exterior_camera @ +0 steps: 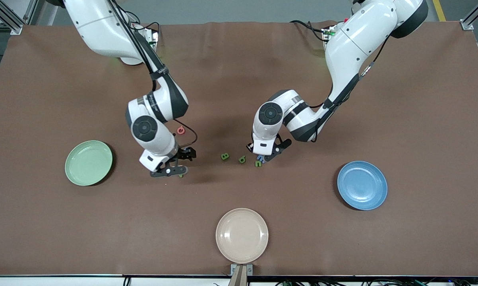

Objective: Sort upper and lower case letters into plates
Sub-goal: 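Grasp the blue x with the left gripper while the right gripper grasps the N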

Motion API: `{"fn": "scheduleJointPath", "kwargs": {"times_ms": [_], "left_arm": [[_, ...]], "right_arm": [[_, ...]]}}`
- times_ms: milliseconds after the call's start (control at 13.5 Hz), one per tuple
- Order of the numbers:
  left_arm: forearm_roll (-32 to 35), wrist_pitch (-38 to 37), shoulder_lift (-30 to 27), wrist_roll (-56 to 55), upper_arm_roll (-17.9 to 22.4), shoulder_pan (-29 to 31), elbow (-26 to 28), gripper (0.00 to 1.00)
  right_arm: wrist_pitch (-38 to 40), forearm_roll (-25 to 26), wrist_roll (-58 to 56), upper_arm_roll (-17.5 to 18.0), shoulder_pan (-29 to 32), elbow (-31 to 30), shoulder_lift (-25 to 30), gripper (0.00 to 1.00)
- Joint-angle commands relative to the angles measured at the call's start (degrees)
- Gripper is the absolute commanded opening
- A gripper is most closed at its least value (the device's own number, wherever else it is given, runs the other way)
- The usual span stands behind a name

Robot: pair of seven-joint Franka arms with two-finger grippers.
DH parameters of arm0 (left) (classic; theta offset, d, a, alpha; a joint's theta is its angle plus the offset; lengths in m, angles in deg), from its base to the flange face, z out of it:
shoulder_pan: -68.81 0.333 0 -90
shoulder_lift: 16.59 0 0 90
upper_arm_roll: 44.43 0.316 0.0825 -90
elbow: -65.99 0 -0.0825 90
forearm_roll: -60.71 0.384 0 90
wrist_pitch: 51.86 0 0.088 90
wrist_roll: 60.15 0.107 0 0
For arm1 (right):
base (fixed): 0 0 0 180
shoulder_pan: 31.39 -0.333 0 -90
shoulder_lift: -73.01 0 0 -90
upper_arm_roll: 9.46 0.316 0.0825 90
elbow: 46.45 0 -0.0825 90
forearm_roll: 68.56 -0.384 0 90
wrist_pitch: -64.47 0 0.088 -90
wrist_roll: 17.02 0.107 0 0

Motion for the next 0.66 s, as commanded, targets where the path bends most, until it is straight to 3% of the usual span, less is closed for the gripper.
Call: {"fn": "scheduleJointPath", "kwargs": {"times_ms": [0, 221, 443, 590], "left_arm": [[2.03, -0.66, 2.11, -0.89, 0.40, -1.18, -2.83, 0.57], [2.12, -0.66, 2.73, -0.89, 2.76, -3.29, -3.36, 0.51], [2.12, -0.66, 2.73, -0.81, 3.91, -4.44, -3.36, 0.27], [2.12, -0.66, 2.55, -0.46, 3.91, -4.27, -4.06, 0.01]], "right_arm": [[-3.16, 0.91, -11.20, -0.45, 1.06, -0.96, -1.69, 1.00], [-5.02, 0.91, -11.93, -0.45, 0.80, -1.85, -2.49, 1.00], [-5.20, 0.99, -12.10, -0.45, 0.36, -0.89, -2.92, 1.00], [-5.20, 1.08, -13.76, -0.45, 0.45, 0.78, -4.42, 1.00]]}}
